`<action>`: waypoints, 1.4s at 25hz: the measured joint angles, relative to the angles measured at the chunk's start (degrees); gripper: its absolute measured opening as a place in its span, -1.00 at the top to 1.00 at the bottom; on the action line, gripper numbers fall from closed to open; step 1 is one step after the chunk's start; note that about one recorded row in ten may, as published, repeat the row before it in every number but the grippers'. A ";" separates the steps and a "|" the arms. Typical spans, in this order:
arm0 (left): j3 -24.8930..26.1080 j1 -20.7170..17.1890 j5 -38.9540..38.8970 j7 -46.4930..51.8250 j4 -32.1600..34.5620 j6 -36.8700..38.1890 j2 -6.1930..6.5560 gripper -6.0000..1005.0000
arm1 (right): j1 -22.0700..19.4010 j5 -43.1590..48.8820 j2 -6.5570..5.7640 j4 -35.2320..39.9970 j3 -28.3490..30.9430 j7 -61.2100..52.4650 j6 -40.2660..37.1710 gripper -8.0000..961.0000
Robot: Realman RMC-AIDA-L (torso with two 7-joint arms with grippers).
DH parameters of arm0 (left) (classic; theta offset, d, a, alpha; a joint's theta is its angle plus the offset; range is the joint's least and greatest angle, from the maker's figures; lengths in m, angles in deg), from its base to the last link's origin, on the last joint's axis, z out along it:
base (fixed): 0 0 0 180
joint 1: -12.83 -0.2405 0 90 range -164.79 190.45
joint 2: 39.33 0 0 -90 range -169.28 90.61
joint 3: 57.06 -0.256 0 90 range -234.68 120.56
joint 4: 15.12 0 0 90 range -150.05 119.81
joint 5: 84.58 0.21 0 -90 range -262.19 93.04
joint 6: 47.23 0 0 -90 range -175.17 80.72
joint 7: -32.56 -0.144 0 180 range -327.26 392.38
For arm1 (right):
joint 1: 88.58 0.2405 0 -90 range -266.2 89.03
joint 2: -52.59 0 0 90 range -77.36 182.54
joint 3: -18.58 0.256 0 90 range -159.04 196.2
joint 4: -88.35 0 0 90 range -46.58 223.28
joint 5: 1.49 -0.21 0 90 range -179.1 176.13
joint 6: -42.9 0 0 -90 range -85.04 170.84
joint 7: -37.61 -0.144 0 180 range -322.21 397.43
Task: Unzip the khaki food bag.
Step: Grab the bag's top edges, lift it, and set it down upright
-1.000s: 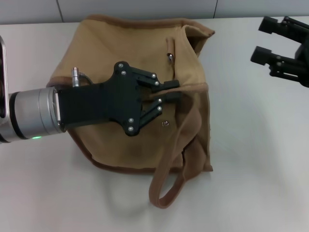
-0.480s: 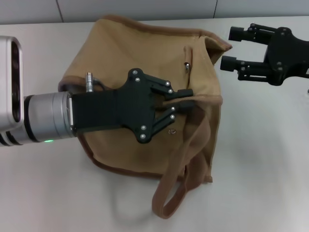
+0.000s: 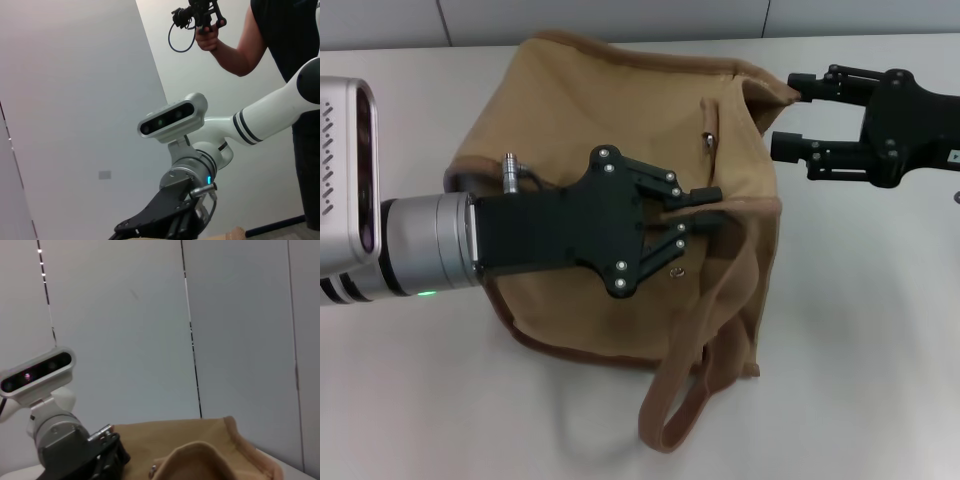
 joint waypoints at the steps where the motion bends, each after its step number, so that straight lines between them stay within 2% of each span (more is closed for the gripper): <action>1: -0.13 -0.02 0.00 0.00 0.00 0.06 0.00 0.81 | 0.12 0.00 0.00 -0.15 -0.05 0.00 0.37 -0.59; 10: -0.54 -0.13 -0.07 -0.07 0.02 0.39 0.00 0.81 | 1.00 -0.01 0.01 -0.80 -5.61 -0.96 4.04 -0.58; 35: -0.22 0.02 -0.30 -0.76 -0.25 -1.40 0.01 0.81 | 0.67 -0.39 -0.17 -0.38 -6.09 -1.95 3.04 -0.58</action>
